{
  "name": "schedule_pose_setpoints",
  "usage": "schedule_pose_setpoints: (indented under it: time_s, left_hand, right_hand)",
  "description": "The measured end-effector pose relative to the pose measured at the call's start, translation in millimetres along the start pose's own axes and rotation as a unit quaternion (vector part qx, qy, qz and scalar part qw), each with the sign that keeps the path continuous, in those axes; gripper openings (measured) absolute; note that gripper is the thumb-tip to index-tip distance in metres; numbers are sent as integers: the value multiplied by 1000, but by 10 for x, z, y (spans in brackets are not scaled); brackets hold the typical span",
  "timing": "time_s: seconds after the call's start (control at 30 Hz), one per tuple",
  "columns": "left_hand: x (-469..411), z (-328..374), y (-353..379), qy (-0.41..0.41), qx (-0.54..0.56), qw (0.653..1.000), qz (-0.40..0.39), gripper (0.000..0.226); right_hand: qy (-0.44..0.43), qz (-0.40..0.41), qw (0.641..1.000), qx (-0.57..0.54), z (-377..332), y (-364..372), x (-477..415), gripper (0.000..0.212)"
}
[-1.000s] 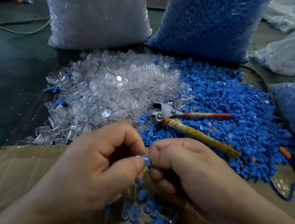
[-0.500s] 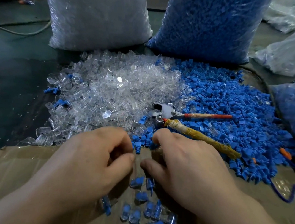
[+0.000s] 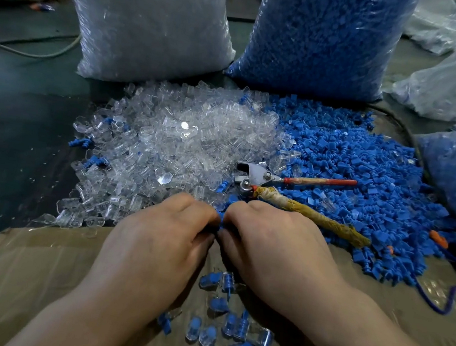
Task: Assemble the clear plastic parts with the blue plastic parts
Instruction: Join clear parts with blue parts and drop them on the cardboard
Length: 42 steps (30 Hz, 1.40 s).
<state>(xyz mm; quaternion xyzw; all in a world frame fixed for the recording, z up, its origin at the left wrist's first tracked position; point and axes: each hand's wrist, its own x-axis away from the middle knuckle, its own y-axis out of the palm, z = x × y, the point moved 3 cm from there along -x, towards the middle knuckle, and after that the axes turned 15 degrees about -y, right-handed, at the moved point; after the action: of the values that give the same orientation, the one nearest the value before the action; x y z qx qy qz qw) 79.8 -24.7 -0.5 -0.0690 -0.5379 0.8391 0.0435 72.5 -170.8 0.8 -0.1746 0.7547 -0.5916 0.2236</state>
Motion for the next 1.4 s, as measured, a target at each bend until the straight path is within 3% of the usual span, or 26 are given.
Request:
schedule_pose_setpoints:
  time_s: [0.17,0.27,0.37,0.47,0.6,0.7,0.97,1.13,1.3,1.4]
  left_hand:
    - [9,-13,17,-19,-1,1000,25,14]
    - [14,-7,25,-31,8,999,26,14]
    - [42,-25,-69,-58,58,994,72,13]
    - [38,-138,-193,-102,44,987,120,30]
    - [-12,-206,-130,-152,-107,981,55,67]
    - [-11,-137,-66,-132,-125,983,33,67]
    - [-36,-114,-17,-71,-32,997,27,28]
    - [-37,-164,4,-76,84,992,61,26]
    - [-55,-249,-16,-87,228,967,74,19]
    - [-61,-300,19,-135,371,918,15,37]
  right_hand:
    - [10,-5,1000,-4,-11,-3,-9,17]
    - [19,-8,1000,2,-14,1,-20,30]
    - [38,8,999,-20,11,-36,-10,29]
    - [45,32,997,-49,30,-71,12,18]
    - [50,62,989,-127,1,-98,56,16]
    - [56,85,973,-206,-25,-84,73,12]
    - [74,148,930,-329,32,-45,60,11]
    - [69,165,925,-336,17,-43,63,11]
    - [61,220,892,-390,49,-64,107,10]
    - [61,249,860,-441,81,-81,137,9]
